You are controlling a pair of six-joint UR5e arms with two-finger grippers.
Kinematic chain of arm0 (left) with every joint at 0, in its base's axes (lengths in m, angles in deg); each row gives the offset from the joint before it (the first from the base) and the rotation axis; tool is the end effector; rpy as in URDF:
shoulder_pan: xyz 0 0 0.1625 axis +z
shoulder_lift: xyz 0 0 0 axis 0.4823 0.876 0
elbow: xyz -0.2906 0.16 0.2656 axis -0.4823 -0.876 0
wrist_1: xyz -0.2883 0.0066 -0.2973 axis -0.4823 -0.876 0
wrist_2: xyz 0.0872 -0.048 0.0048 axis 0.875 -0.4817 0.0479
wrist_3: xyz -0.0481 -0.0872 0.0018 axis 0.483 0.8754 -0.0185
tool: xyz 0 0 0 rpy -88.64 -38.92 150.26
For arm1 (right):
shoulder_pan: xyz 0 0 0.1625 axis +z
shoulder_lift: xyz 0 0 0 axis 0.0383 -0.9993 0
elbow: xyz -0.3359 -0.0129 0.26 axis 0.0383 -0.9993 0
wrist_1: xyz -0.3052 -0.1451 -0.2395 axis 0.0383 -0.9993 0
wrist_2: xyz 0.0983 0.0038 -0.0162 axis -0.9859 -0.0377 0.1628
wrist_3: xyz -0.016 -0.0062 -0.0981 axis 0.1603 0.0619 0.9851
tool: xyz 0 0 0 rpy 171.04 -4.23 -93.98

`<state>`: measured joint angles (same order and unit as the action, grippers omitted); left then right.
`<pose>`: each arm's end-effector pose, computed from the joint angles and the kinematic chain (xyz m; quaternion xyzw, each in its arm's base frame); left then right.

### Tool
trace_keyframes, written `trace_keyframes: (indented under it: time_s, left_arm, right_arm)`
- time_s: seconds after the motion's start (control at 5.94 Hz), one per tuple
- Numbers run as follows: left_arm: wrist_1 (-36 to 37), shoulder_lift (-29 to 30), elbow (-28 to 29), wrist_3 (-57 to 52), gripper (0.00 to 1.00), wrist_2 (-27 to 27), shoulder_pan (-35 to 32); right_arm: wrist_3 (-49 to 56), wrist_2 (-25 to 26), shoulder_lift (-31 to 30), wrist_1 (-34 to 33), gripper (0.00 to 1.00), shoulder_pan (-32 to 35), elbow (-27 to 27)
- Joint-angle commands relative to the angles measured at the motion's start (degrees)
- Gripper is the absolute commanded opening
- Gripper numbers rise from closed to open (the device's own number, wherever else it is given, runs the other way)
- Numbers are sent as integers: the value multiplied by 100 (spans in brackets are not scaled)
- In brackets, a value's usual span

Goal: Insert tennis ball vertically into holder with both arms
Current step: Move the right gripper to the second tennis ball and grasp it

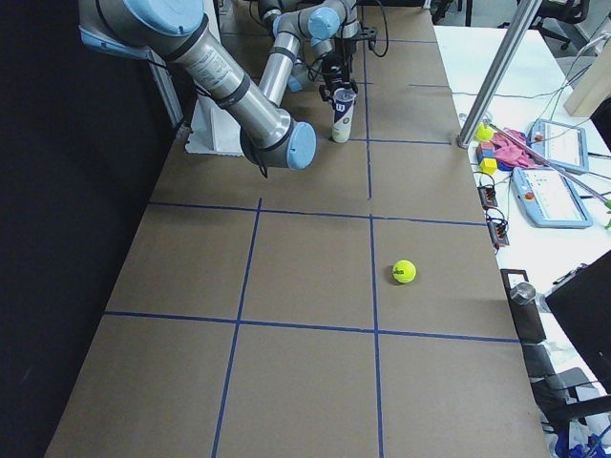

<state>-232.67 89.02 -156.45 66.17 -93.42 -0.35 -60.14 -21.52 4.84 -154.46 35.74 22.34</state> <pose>0.5355 -0.4429 0.2569 0.6401 0.5514 0.2263 0.4848 -0.4587 -0.4869 0.0386 0.0576 -0.3893 0.0602 0.9173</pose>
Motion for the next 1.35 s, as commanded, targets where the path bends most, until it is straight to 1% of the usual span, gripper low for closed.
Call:
trace_keyframes:
  time_s: [0.0, 0.17, 0.34, 0.5, 0.67, 0.84, 1.01, 1.18]
  left_arm:
    - [0, -9, 0, 9, 79, 0, 0]
    - [-9, -9, 0, 9, 79, 0, -9]
    - [-9, -9, 0, 0, 79, 0, -9]
    - [-9, -17, -9, 9, 79, 0, -9]
    - [-18, -26, -17, 0, 79, 0, -9]
    - [-26, -26, -17, 9, 79, 0, -17]
    - [-26, -35, -26, 9, 79, 0, -18]
    - [-26, -35, -26, 0, 79, 0, -18]
  right_arm:
    - [1138, -573, -601, 11, 99, 668, 265]
    - [1963, -663, -1119, 46, 99, 1063, 502]
    - [3076, -707, -1602, 81, 99, 1485, 504]
    - [4010, -760, -2129, 360, 99, 1959, 478]
    - [4497, -865, -2622, 911, 99, 2207, 313]
    - [4903, -1048, -2975, 1543, 99, 2401, -63]
    - [5202, -1085, -3257, 2350, 99, 2551, -571]
    - [5501, -1181, -3338, 3393, 99, 2735, -1455]
